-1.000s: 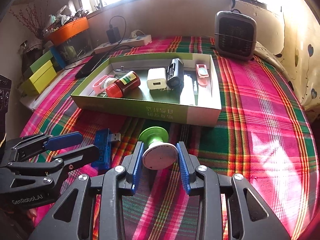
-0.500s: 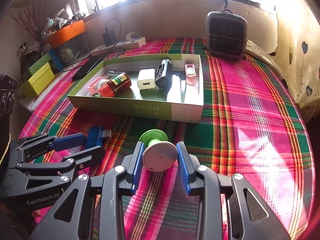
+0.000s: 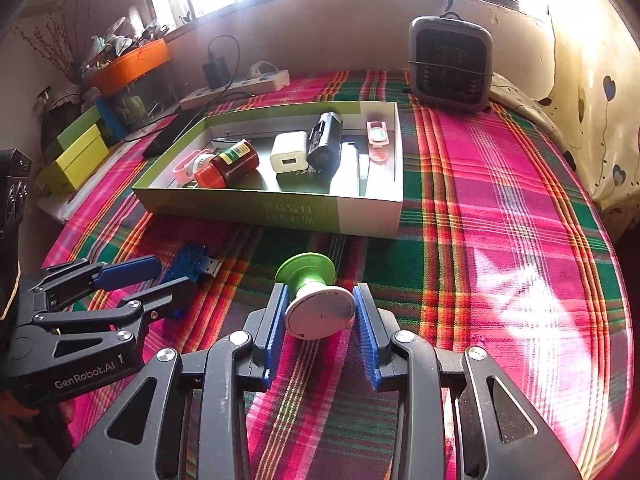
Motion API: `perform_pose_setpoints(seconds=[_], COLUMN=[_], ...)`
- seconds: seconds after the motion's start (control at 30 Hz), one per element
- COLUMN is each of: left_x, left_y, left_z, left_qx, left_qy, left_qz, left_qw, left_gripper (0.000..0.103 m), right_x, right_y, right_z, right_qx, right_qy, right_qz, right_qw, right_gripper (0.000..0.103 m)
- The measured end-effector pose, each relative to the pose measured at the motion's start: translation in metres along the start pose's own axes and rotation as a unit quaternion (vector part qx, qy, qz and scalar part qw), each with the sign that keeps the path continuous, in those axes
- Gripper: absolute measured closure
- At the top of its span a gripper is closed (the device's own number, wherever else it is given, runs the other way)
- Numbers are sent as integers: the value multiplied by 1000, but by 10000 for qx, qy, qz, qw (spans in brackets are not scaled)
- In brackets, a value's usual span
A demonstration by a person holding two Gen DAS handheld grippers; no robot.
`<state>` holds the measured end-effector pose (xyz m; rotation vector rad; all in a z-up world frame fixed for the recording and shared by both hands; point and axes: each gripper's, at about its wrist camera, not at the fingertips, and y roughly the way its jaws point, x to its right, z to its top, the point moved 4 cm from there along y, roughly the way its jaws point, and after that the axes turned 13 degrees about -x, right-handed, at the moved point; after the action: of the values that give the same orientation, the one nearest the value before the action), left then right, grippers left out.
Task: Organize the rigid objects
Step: 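Grasp the blue USB meter with the left gripper while the right gripper grasps the green-and-white spool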
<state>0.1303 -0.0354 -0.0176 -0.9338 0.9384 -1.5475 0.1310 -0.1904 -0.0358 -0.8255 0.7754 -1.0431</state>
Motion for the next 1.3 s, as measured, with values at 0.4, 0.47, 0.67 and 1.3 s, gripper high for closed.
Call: perform_pose_setpoints(seconds=[0.4,0.47,0.67,1.3], left_x=[-12,-13,-16,-18], left_y=[1,1,1,0], left_z=[3,3,3,2], left_qx=[101,107,152,199], left_qy=[-89,-107,-130,-149], left_qz=[-48,-99,-170,-248], left_qw=[9999,9998,9997,9994], left_gripper=[76,77,79,81], right_x=[0,-1,-4,-8], right_y=[6,6,8,10], right_z=[1,1,2,5], right_qx=[-102,-105,-116,-70], right_qy=[-5,-31,-101,-174], right_qz=[38,15,-39,-226], right_qw=[9999,9999,9999,9996], right_gripper=[69,69,69,65])
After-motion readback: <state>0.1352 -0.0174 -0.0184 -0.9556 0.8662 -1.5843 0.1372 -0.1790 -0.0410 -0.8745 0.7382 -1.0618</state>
